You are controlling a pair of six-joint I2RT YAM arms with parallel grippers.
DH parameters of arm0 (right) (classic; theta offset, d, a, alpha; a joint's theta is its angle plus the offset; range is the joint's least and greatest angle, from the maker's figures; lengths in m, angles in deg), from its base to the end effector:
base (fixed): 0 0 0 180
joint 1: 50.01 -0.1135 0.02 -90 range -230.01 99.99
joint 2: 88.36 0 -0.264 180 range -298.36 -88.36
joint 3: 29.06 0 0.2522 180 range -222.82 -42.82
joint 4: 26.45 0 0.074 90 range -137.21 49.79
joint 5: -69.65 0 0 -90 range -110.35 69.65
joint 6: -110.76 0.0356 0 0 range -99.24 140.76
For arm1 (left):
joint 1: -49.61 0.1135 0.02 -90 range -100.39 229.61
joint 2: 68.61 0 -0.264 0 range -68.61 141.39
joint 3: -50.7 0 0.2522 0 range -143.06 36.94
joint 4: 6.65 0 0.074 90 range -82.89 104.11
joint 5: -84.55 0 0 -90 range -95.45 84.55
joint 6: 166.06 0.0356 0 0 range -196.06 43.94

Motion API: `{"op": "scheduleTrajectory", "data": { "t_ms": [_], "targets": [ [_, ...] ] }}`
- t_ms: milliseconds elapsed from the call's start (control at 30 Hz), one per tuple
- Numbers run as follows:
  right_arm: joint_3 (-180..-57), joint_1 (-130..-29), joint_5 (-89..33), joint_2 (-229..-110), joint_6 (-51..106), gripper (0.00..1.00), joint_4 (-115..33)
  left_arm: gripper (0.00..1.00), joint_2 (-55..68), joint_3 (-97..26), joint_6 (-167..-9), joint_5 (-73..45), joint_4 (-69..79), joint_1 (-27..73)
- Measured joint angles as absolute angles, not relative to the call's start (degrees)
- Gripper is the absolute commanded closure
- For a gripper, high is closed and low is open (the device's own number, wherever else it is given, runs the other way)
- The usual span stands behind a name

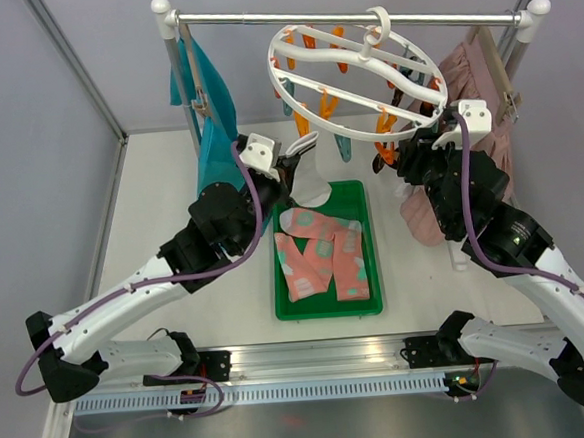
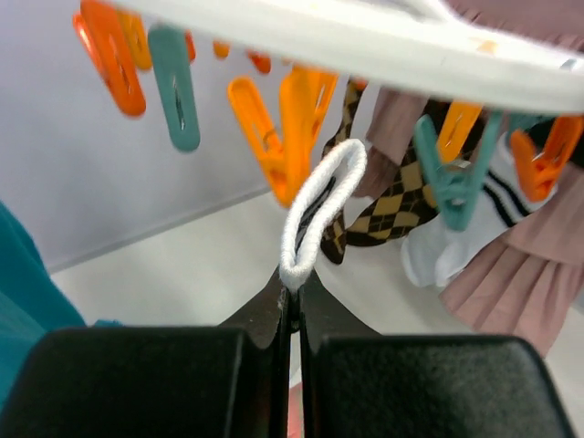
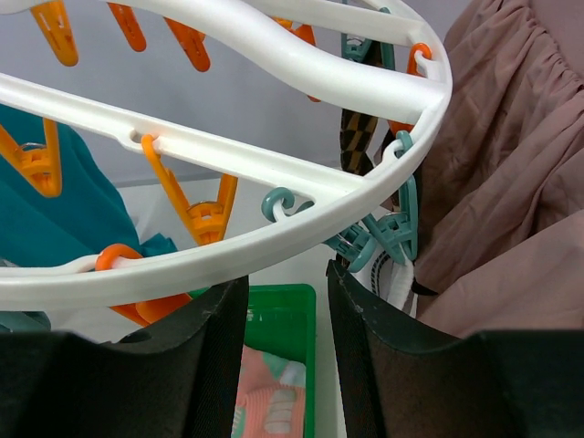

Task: Clip the socks to the hanger
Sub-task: Rotate the hanger.

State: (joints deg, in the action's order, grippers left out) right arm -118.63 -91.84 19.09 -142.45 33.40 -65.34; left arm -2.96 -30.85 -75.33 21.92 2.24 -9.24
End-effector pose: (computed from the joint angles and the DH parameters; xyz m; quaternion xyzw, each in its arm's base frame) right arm 0.1431 0.0978 0.4677 0.0513 0.7213 0.0771 0.6864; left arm 0.1477 -0.2128 0.4360 0.1660 0.6467 -0.2165 0.7123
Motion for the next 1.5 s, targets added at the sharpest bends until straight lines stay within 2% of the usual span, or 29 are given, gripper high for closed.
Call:
{"op": "scheduleTrajectory", "data": {
  "t_ms": [500,867,1033,1267,1500],
  "targets": [
    [-118.6,-91.8,18.5,-140.3,33.4,0.53,-68.5,0.98,2.5,-42.3,-71.4,9.2,5.3,-10.3],
    [-118.8,-91.8,12.8,-134.7,33.4,0.5,-69.0,0.98,5.7,-44.4,-70.4,7.6,8.1,-10.8],
    [-118.8,-91.8,6.3,-132.3,33.0,0.51,-68.2,0.98,6.6,-45.7,-70.3,7.4,8.6,-10.9],
    [-117.8,-91.8,-1.2,-132.9,32.5,0.51,-66.8,0.98,8.0,-47.3,-69.7,7.4,9.1,-11.3],
    [-116.7,-91.8,-3.6,-134.6,32.3,0.52,-65.3,0.98,8.8,-47.7,-69.3,7.4,10.2,-11.6]
  ]
}}
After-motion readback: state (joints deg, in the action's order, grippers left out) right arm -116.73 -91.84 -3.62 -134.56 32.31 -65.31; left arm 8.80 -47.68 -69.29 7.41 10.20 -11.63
